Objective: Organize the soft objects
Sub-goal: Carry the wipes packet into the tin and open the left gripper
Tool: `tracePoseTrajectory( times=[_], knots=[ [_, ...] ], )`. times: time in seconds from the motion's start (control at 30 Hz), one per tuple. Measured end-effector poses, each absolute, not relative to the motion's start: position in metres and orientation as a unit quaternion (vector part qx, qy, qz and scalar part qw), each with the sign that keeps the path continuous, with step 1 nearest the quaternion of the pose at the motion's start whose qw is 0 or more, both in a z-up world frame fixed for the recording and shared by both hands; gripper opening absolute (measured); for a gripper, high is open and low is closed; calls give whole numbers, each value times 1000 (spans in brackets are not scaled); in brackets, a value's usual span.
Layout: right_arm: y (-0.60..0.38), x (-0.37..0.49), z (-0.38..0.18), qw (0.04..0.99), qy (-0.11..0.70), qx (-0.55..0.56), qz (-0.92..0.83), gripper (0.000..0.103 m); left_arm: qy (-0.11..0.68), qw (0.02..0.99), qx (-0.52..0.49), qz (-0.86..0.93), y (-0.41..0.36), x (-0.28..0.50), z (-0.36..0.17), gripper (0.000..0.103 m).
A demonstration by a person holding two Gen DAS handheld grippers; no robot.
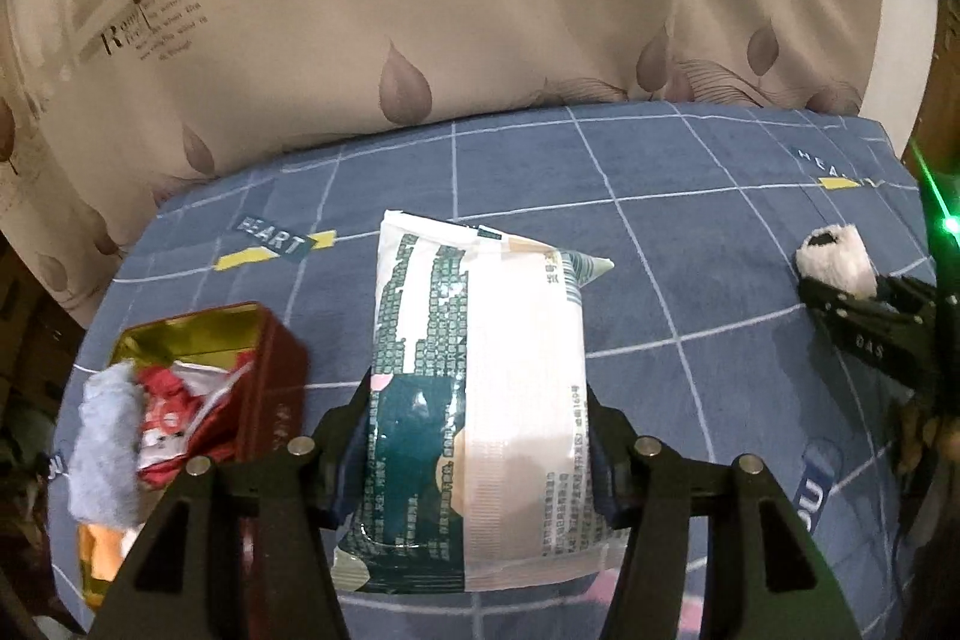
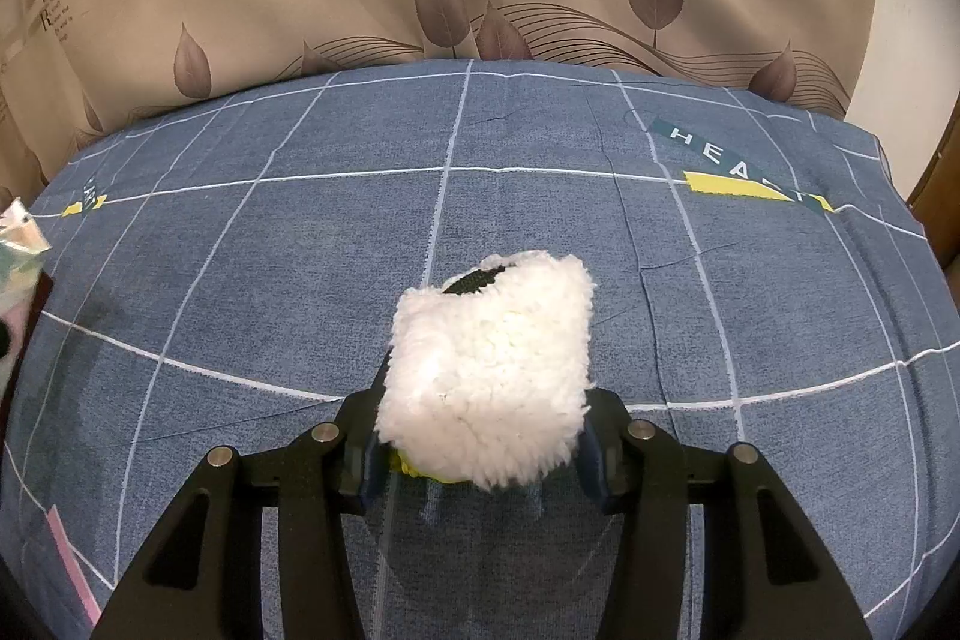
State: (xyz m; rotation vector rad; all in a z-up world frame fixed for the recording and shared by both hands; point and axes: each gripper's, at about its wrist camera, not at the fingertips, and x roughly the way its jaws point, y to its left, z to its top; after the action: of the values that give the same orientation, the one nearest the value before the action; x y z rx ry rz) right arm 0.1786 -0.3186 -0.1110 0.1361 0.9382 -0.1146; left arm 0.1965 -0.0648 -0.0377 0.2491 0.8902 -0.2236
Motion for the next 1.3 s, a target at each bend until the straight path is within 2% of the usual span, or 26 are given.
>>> tracePoseTrajectory(
  times=[0.4, 1.3],
  knots=[
    [-318, 179, -111, 888, 451, 66, -55, 49, 391, 900, 156, -111, -35, 163, -4, 59],
    [-318, 179, -111, 888, 452, 64, -56, 48, 404, 911, 80, 14, 127, 170, 17, 59]
  ],
)
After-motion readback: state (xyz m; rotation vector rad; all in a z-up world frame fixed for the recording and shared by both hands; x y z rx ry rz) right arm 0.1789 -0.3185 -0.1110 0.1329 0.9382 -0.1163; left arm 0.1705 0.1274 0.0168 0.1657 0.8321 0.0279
